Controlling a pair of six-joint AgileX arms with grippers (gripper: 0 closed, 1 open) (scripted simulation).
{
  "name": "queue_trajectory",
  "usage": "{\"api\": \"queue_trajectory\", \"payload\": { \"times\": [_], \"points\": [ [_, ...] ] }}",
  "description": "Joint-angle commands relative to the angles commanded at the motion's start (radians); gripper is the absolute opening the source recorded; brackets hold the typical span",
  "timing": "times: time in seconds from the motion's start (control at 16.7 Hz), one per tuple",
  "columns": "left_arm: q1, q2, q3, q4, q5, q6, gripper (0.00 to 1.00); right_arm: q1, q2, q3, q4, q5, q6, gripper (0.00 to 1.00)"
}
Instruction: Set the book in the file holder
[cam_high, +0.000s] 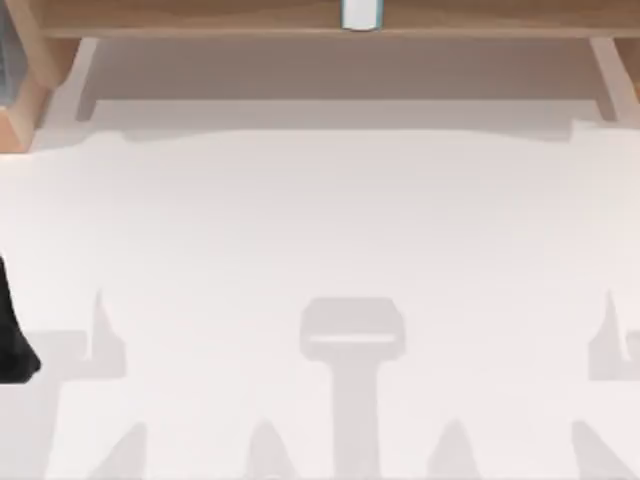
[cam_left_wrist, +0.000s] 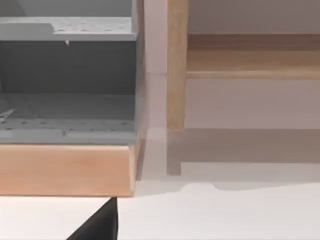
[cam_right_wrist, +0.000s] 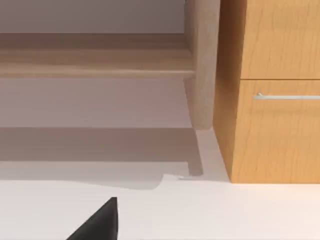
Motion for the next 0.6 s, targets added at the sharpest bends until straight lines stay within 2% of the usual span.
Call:
{"api": "queue_trajectory", "payload": {
  "times": [0.3, 0.6],
  "points": [
    [-0.024, 0.061, 0.054, 0.023, -0.022, 0.0, 1.0, 0.0, 0.0, 0.0, 0.0, 0.0, 0.0, 1.0],
    [-0.132, 0.372, 0.297, 0.128, -0.124, 0.002, 1.0, 0.0, 0.0, 0.0, 0.0, 0.0, 0.0, 1.0]
  ]
}}
